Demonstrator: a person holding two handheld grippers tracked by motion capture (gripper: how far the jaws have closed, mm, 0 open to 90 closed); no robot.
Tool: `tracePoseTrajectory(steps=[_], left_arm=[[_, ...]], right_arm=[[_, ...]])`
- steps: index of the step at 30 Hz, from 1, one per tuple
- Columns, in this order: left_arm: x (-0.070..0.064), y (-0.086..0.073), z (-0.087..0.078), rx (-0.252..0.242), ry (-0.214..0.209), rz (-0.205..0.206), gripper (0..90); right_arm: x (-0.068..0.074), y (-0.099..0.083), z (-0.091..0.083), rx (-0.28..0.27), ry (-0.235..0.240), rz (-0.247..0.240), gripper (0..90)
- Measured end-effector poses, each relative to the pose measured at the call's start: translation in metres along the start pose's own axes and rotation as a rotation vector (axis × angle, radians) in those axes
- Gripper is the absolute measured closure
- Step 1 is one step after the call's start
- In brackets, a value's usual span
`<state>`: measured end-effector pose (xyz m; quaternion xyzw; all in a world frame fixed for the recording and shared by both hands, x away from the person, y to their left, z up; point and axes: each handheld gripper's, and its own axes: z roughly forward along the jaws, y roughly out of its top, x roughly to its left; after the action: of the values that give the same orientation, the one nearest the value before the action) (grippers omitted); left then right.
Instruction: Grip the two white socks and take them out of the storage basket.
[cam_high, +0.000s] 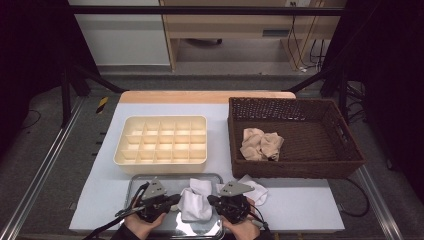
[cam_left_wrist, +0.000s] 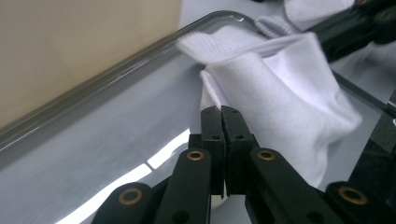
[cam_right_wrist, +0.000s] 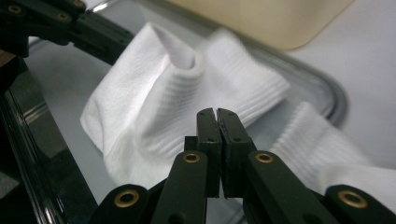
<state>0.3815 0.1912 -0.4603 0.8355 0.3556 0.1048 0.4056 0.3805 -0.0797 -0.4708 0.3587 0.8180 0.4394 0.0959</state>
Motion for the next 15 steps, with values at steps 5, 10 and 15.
tracePoseTrajectory(steps=[5,10,15], left_arm=[[0.017,-0.014,-0.023,0.004,0.051,-0.047,88.2],[0.03,-0.03,-0.037,0.023,0.085,-0.087,88.1],[0.041,-0.041,-0.05,0.007,0.103,-0.123,86.9]], right_arm=[[-0.006,0.004,-0.012,-0.044,-0.021,0.014,88.9],[-0.007,0.004,-0.004,-0.02,-0.025,0.032,86.5],[-0.002,0.003,0.004,0.021,-0.006,0.014,80.2]])
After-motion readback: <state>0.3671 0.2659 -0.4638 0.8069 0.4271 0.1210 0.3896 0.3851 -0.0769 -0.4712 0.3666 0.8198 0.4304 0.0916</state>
